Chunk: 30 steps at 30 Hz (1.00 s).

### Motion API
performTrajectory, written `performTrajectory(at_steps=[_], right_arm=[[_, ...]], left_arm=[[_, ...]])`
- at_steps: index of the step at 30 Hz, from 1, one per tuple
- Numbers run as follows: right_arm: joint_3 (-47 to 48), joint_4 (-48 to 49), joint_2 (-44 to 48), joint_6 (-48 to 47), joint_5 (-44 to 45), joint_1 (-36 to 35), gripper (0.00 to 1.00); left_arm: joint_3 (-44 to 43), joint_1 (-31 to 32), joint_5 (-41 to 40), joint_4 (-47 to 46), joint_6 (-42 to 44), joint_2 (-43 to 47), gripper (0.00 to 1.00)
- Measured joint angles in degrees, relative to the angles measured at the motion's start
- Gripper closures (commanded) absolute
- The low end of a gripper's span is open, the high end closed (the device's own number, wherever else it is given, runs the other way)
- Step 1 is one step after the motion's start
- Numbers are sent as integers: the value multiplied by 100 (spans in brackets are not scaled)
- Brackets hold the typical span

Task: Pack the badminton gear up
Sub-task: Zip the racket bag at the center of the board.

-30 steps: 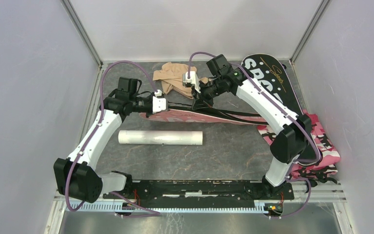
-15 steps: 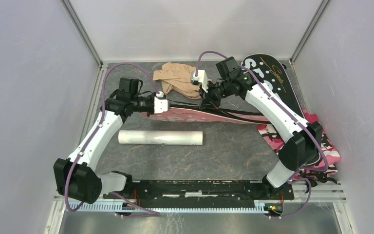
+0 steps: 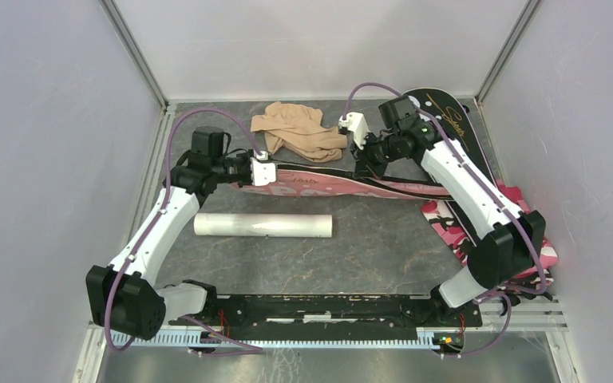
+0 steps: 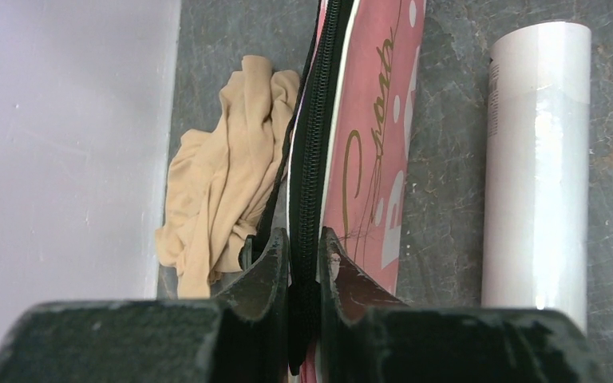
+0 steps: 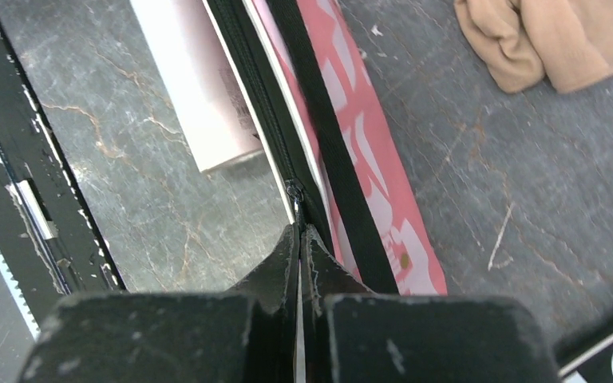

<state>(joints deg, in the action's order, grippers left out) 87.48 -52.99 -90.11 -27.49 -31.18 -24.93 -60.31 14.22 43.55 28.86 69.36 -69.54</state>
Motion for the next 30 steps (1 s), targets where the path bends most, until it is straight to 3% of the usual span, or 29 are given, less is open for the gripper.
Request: performTrajectory(at_steps=[18, 27, 30], right_arm=[[-695, -236, 616, -160, 280, 1073, 100], [-868, -450, 748, -566, 323, 1937, 100], [-911, -599, 756, -903, 365, 2570, 100]], left_arm=[[2, -4, -251, -229, -4, 7, 98], [0, -166, -271, -247, 2, 2, 98], [-17, -280, -249, -238, 15, -22, 98]])
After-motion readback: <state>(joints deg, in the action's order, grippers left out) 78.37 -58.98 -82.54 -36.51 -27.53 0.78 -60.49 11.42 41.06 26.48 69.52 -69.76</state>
